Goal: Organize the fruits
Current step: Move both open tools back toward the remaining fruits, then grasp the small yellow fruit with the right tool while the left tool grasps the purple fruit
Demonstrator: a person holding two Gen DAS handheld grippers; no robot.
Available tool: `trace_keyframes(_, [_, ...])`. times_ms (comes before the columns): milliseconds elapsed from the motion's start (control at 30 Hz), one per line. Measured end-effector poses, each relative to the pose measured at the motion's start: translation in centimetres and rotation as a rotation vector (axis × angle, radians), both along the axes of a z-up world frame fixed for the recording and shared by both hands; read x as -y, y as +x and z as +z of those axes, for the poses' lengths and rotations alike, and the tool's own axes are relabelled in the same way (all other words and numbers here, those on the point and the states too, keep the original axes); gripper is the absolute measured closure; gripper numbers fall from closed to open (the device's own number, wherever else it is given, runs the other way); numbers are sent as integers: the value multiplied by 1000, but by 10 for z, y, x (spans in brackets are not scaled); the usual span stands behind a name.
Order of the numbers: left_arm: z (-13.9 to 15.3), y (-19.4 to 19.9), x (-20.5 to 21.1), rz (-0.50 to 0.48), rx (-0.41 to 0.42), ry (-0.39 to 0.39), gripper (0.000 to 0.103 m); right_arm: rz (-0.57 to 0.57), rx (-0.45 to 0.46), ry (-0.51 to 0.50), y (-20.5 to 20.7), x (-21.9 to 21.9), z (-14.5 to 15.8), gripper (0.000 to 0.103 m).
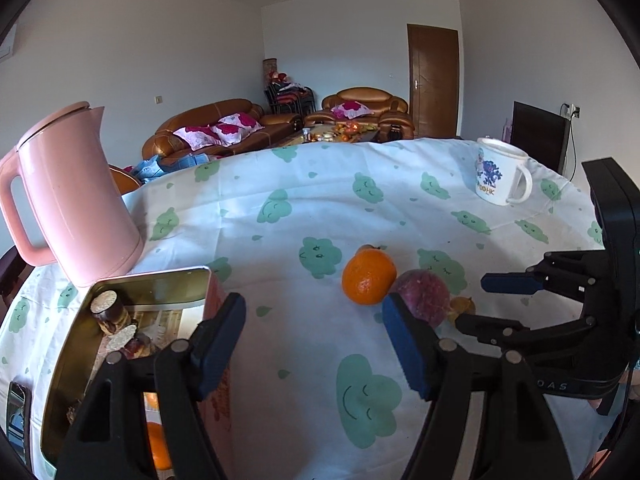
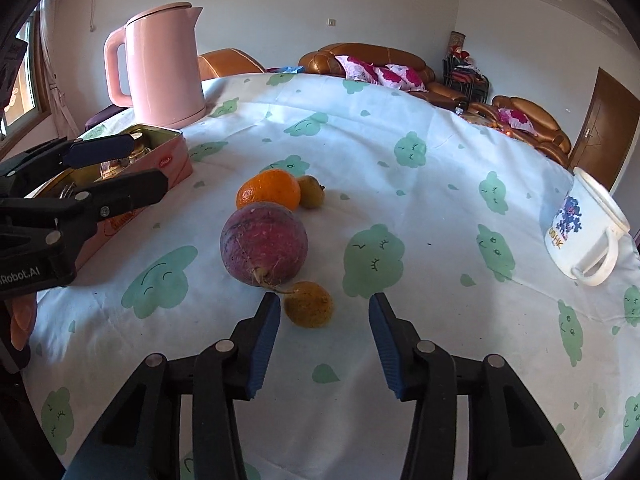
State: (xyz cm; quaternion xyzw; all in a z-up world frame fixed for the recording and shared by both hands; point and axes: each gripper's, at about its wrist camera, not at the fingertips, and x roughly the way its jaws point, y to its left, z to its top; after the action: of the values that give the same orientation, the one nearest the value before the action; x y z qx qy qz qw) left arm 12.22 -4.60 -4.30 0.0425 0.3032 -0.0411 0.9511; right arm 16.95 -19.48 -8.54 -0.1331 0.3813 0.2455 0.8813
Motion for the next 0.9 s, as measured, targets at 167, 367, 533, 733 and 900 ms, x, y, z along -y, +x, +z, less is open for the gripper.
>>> trace_keyframes(167, [-3,3,4,-10,-5,-2,30,23,-28,12,3,-6,-4,69])
trace_keyframes(367, [-8,5,16,-45,-20,-12,30,1,-2,27,-1,-1,0,74])
trace_keyframes(533, [-11,8,36,-95,-33,-25,30,-121,57,57,-5,20,9,74])
trace_keyframes(733, [-17,19,54,-124,-75,-32,30,-202,70,98,-2,35,14,74])
trace_keyframes(900, [-25,29,63,-145,-125,-35,31,-212,78,107,0,37,16,74])
